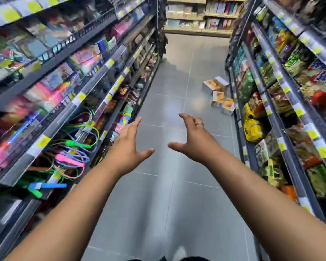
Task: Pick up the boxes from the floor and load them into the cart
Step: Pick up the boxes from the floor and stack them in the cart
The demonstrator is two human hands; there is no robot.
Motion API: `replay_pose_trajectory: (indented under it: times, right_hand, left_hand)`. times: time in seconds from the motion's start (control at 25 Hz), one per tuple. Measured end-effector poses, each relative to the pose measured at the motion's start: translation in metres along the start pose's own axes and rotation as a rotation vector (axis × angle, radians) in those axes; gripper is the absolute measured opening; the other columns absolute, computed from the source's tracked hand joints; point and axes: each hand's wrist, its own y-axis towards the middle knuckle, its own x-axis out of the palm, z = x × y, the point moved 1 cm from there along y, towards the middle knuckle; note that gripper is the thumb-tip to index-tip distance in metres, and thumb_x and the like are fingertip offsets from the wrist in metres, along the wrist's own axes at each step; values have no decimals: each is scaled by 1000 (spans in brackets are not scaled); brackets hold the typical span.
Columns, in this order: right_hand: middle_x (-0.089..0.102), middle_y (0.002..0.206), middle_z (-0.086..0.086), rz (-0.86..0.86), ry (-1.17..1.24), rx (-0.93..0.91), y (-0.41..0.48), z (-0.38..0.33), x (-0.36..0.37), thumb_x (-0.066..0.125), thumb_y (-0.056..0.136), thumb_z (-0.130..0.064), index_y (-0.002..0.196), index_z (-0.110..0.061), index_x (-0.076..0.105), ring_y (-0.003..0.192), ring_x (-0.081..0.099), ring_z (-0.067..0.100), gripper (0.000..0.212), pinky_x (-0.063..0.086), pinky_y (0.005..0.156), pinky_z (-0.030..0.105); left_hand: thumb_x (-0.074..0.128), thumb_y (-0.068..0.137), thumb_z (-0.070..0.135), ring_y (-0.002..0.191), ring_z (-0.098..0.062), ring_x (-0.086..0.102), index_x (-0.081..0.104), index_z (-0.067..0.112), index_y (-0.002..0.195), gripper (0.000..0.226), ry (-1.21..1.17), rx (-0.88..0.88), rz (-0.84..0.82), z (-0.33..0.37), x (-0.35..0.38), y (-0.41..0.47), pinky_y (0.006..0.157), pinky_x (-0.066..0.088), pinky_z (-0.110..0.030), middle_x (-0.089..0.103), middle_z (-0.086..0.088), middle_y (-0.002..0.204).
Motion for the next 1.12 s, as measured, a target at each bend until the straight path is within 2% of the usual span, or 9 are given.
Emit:
replay_pose_trajectory:
  times: [0.08, 0.24, 0.4, 0.56, 0.76, 1.0, 1.12]
  right_hand:
    - [19, 152, 7, 12, -3, 33, 34, 21, -19, 73, 76, -52, 148, -36, 15, 129, 44, 31, 93, 42, 102, 41]
    - [20, 151, 8, 30, 2, 93, 113, 56, -37, 73, 75, -53, 147, -37, 15, 129, 44, 31, 94, 41, 104, 41]
    - [19, 152, 6, 40, -18, 195, 203, 86, -48, 72, 76, -55, 147, -40, 14, 127, 46, 31, 93, 44, 99, 41]
    - [19, 153, 4, 106, 10, 284, 314, 100, -65, 72, 76, -53, 148, -37, 15, 127, 46, 29, 93, 45, 99, 40]
    - [18, 153, 3, 174, 78, 400, 417, 123, -83, 72, 76, -53, 148, -36, 15, 127, 45, 27, 93, 43, 99, 38]
    - [15, 155, 2, 237, 93, 512, 546, 200, -133, 72, 77, -52, 149, -35, 12, 131, 41, 26, 95, 41, 97, 36]
    - [15, 156, 5, 237, 122, 509, 618, 247, -162, 74, 78, -48, 151, -32, 15, 130, 43, 24, 95, 40, 97, 34]
  left_hand:
    - [75, 78, 42, 142, -18, 26, 10, 28, 153, 100, -20, 9, -30, 12, 13, 43, 116, 23, -31, 24, -3, 156]
    - [73, 81, 42, 144, -16, 21, 7, 31, 153, 98, -10, 55, -90, 22, 30, 144, 113, 20, -30, 20, -1, 158]
    - [69, 83, 44, 143, -20, 26, 2, 37, 152, 96, 9, 95, -149, 23, 41, 256, 110, 26, -34, 16, 2, 158]
    - [69, 84, 44, 143, -21, 25, 1, 37, 152, 96, -7, 161, -222, 15, 41, 390, 112, 25, -33, 17, -2, 158]
    - [68, 85, 45, 139, -21, 31, 1, 39, 151, 94, 33, 248, -332, 29, 47, 525, 107, 29, -30, 17, 1, 157]
    - [68, 84, 44, 142, -18, 28, 0, 39, 151, 96, 53, 339, -380, 66, 95, 690, 108, 29, -31, 16, 3, 158]
    - [70, 83, 43, 142, -21, 28, 1, 38, 152, 98, 48, 333, -379, 86, 123, 771, 110, 27, -32, 18, 1, 158]
